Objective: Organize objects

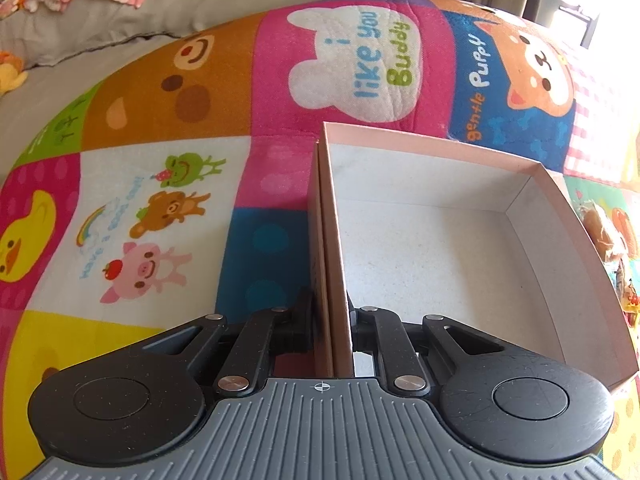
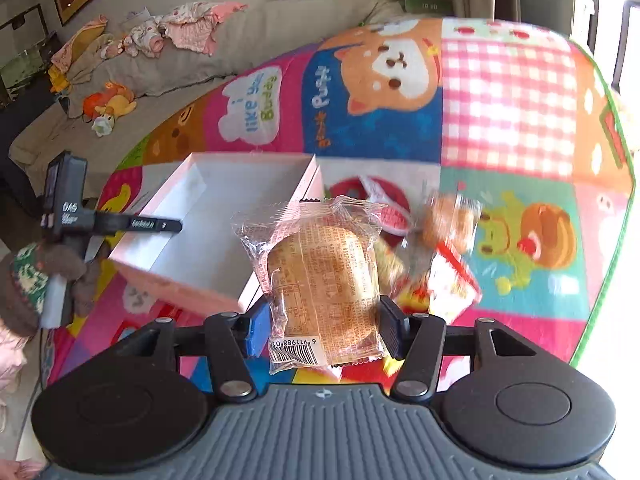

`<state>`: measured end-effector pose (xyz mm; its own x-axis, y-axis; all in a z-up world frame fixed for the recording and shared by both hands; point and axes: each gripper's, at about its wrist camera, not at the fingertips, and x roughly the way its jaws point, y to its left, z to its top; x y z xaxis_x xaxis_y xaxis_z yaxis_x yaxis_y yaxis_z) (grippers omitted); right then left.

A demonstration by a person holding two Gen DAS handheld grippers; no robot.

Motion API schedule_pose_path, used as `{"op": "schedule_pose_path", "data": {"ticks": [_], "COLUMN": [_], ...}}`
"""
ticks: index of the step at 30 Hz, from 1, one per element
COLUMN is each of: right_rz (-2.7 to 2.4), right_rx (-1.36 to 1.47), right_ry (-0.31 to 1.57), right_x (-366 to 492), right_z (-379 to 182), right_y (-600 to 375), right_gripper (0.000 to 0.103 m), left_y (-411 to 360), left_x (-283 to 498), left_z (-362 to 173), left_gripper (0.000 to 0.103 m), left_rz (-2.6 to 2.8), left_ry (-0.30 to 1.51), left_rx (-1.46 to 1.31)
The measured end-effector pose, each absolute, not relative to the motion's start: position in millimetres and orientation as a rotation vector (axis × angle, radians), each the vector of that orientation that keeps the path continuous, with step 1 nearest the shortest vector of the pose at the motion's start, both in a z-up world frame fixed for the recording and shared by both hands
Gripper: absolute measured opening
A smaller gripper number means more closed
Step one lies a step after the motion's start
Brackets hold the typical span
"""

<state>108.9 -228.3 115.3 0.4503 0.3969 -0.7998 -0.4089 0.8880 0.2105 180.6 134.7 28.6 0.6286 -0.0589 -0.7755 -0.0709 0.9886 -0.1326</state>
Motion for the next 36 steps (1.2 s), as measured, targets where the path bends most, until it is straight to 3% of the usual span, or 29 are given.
{"op": "schedule_pose_path", "data": {"ticks": [5, 9, 13, 19, 22, 26, 33, 35, 36], "right_rz": [0.439, 0.444, 0.378, 0.265, 0.262, 0.290, 0.289, 0.295, 0.307], "right_rx": [-0.005, 0.064, 0.121, 0.278, 0.261, 0.084, 0.015, 0.045, 0.051], "right_ry": [1.172, 1.095, 0.990, 1.075, 1.051, 1.047, 1.019, 1.005, 0.996], "right_x": [79.5, 81.9, 110.6, 158.3, 161.5, 149.9, 118.7, 106.4, 100.1], "right_z": [61.6, 70.1, 81.2, 38.2, 33.6, 34.0, 53.5, 69.3, 77.5], "right_y": [-224.8, -226.7, -224.9, -209.8, -201.7, -187.5, -204.1, -213.8, -216.9], "right_gripper": [0.056, 0.061, 0.074, 0.075, 0.083, 0.066, 0.052, 0.041, 0.031], "left_y": [136.1, 134.3, 135.1, 133.9, 132.4, 132.3, 132.1, 131.4, 131.0], "left_x": [179.1, 177.9, 177.3, 177.4, 176.7, 175.6, 173.4, 172.9, 173.3], "left_z": [27.0, 27.3, 26.9, 27.7, 28.3, 29.2, 29.3, 29.5, 29.5], "left_gripper": [0.014, 0.014, 0.014, 0.015, 0.015, 0.015, 0.015, 0.015, 0.015], "left_rz": [0.003, 0.002, 0.003, 0.003, 0.003, -0.005, -0.004, -0.002, -0.001], "left_ry": [0.901, 0.903, 0.901, 0.904, 0.905, 0.906, 0.908, 0.907, 0.906], "left_rx": [-0.164, -0.150, -0.160, -0.158, -0.154, -0.155, -0.152, -0.155, -0.157]}}
